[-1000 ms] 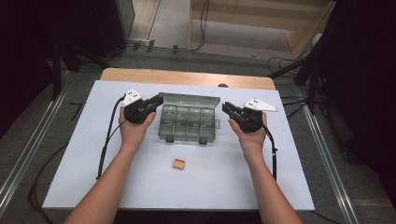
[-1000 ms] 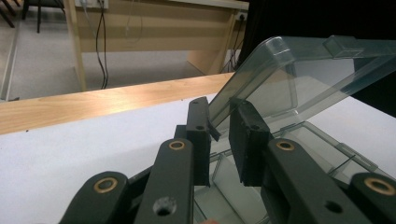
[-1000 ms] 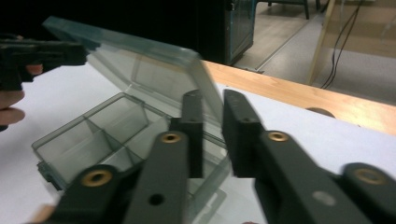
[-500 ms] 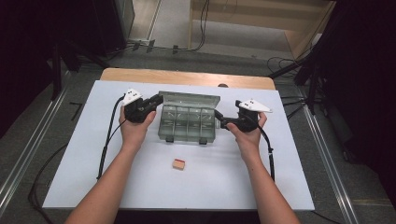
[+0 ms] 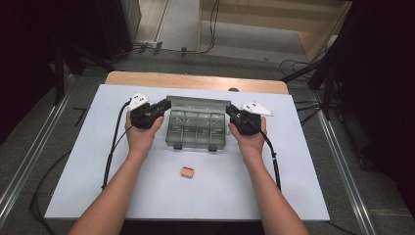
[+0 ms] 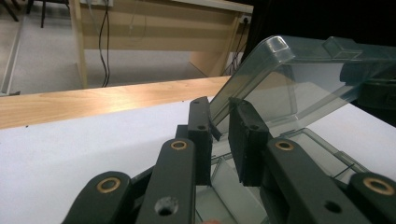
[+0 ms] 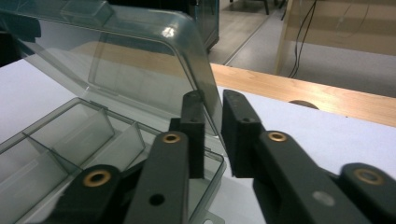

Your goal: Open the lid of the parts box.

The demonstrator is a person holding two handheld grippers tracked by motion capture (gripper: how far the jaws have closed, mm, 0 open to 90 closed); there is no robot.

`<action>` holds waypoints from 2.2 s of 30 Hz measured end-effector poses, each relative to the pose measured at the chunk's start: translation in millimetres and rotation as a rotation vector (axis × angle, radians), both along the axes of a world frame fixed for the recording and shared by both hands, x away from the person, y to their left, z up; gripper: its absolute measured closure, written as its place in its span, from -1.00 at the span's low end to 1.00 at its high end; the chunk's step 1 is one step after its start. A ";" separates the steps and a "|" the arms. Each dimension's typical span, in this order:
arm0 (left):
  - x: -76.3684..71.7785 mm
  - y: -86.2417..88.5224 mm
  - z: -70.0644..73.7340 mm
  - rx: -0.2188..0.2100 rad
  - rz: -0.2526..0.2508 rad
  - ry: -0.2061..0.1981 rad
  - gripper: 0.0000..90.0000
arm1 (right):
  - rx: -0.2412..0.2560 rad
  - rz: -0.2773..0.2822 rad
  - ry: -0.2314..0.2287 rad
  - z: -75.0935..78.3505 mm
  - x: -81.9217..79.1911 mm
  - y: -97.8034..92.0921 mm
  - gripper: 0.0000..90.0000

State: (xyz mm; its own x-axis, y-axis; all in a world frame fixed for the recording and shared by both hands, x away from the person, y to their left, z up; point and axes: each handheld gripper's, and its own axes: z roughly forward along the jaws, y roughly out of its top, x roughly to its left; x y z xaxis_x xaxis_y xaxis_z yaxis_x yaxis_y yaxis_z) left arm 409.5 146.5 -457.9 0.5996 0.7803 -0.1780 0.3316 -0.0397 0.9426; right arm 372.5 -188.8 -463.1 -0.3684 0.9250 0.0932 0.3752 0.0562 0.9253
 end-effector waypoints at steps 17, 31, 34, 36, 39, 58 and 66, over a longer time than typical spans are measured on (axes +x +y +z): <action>7.7 -5.0 -5.2 0.012 0.030 0.007 0.74 | 0.049 -0.018 0.023 3.4 10.3 -2.6 0.85; 18.6 -12.8 -13.7 0.045 0.084 0.009 0.78 | 0.087 -0.037 0.052 6.5 23.7 -2.8 0.85; 21.3 -14.3 -18.1 0.069 0.093 0.034 0.79 | 0.095 -0.042 0.055 6.4 26.1 -2.7 0.85; 23.1 -15.3 -22.4 0.079 0.100 0.048 0.79 | 0.094 -0.042 0.060 6.9 27.9 -2.7 0.85; 25.8 -15.1 -26.7 0.069 0.104 0.060 0.82 | 0.089 -0.047 0.058 7.2 30.9 -2.2 0.86; 30.8 -16.4 -25.4 0.077 0.127 0.065 0.90 | 0.092 -0.090 0.150 -17.0 50.3 4.0 0.82; 36.8 -17.1 -23.5 0.077 0.130 0.095 0.91 | 0.103 -0.099 0.149 -19.8 54.1 4.0 0.85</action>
